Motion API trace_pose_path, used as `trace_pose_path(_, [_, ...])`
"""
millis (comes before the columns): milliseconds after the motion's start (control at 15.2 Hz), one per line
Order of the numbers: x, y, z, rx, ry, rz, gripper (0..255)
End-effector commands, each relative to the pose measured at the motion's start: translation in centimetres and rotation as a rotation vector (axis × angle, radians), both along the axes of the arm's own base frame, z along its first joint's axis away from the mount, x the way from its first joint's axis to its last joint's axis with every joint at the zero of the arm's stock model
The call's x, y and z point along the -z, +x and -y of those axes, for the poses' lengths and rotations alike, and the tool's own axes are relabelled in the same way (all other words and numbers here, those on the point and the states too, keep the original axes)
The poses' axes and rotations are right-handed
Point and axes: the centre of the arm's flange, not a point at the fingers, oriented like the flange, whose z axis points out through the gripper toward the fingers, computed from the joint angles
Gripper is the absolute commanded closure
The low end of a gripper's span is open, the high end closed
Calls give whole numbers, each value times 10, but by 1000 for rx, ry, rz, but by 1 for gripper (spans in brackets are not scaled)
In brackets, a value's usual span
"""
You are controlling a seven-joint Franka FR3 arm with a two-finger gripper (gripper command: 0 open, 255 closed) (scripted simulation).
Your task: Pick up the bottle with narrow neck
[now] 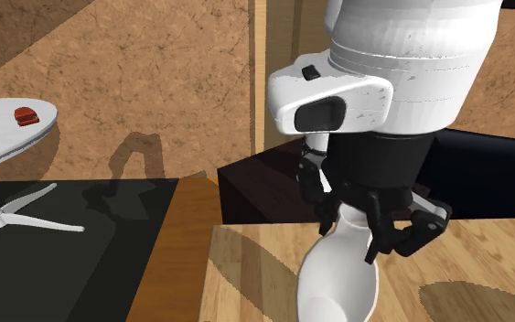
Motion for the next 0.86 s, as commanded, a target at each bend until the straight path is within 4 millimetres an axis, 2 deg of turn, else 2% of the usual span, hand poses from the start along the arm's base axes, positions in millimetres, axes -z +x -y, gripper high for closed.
trace_pose_path(0, [-10,0,0,0,0,0,255])
trace_pose_path(660, [-63,0,0,0,0,0,255])
trace_pose_path(792, [-64,0,0,0,0,0,255])
